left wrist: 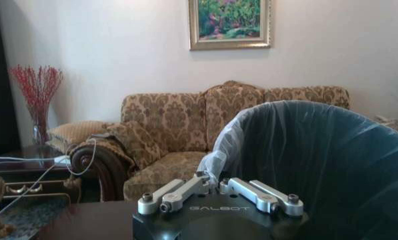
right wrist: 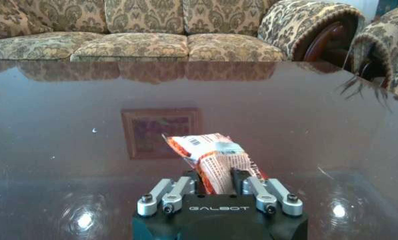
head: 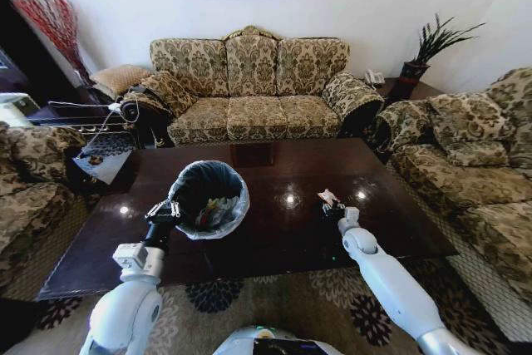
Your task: Move to the front of the table and place the trash on the table into the trash bin.
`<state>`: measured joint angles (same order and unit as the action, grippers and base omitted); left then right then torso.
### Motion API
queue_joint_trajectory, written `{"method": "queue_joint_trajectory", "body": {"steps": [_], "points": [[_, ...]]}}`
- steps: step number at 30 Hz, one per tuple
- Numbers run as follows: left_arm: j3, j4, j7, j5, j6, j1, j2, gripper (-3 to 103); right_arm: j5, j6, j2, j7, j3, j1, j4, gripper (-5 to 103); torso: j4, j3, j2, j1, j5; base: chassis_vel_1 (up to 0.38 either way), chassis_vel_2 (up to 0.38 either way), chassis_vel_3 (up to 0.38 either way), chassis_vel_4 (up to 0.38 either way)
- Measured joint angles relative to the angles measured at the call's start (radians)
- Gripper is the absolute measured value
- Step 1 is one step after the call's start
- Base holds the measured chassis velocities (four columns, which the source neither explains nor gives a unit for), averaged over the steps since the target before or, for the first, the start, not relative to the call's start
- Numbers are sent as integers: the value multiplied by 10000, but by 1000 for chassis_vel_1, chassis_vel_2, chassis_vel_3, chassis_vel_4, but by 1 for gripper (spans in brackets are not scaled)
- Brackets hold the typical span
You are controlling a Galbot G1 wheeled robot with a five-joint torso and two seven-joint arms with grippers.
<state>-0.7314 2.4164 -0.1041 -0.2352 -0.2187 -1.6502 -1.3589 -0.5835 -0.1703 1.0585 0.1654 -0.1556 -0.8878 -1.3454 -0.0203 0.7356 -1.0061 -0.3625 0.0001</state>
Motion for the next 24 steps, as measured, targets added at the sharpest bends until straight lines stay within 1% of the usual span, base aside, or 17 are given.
{"method": "queue_joint_trajectory", "body": {"steps": [2,5,7,9,10,12,14,15,16,17,18,19,20,21,22,23,24], "points": [[0,13,0,6,13,-17,-10,3,39,45,9,264,-46,-82,-168,19,0,0,0,0,-1,0,0,0,0],[0,29,1,20,51,-52,-18,3,61,35,-17,731,-161,-309,-946,14,0,1,1,-1,3,0,0,0,0],[2,35,3,41,86,-80,-17,3,95,34,-126,1004,-258,-469,-1820,3,0,1,1,-1,1,0,0,0,0],[21,36,29,124,107,-117,-18,3,209,49,-444,1258,-286,-544,-3339,1,0,0,0,1,-1,0,0,0,0],[21,36,29,124,107,-117,-18,3,209,49,-444,1258,-286,-544,-3339,1,0,0,0,1,-1,0,0,0,0],[37,36,80,165,113,-134,-50,3,-417,-322,-918,1651,-92,-144,-5326,0,2,0,0,1,-3,0,0,0,0],[43,-3,105,203,122,-137,-58,3,-1353,-662,-1327,2021,308,589,-6534,0,0,-2,0,2,-4,0,0,0,0],[43,-3,105,203,122,-137,-58,3,-1353,-662,-1327,2021,308,589,-6534,0,0,-2,0,2,-4,0,0,0,0],[46,-51,111,248,131,-142,-62,3,-2150,-862,-1683,2108,750,1336,-7246,0,-1,-1,0,1,-3,0,0,0,0],[54,-78,120,279,132,-150,-71,3,-2718,-953,-1914,2037,1109,1863,-7677,0,-4,-2,0,1,-9,0,0,0,0],[54,-78,120,279,132,-150,-71,3,-2718,-953,-1914,2037,1109,1863,-7677,0,-4,-2,0,1,-9,0,0,0,0],[67,-106,129,317,132,-155,-81,3,-3389,-1099,-2162,1588,1549,2463,-8107,0,-3,-1,0,1,-7,0,0,0,0],[76,-119,134,337,133,-154,-87,3,-3602,-1166,-2232,1360,1711,2672,-8246,0,-4,0,0,0,-4,0,0,0,0],[99,-152,151,373,141,-154,-98,3,-4072,-1333,-2387,544,2353,3382,-8557,0,-1,-1,0,1,-3,0,0,0,0],[106,-177,163,384,142,-155,-98,3,-4194,-1342,-2427,163,2829,3827,-8632,0,2,-1,-1,1,-3,0,0,0,0],[106,-177,163,384,142,-155,-98,3,-4194,-1342,-2427,163,2829,3827,-8632,0,2,-1,-1,1,-3,0,0,0,0],[110,-218,187,391,143,-152,-90,3,-4289,-1309,-2421,-157,3475,4382,-8673,0,1,0,0,1,-2,0,0,0,0]]}}
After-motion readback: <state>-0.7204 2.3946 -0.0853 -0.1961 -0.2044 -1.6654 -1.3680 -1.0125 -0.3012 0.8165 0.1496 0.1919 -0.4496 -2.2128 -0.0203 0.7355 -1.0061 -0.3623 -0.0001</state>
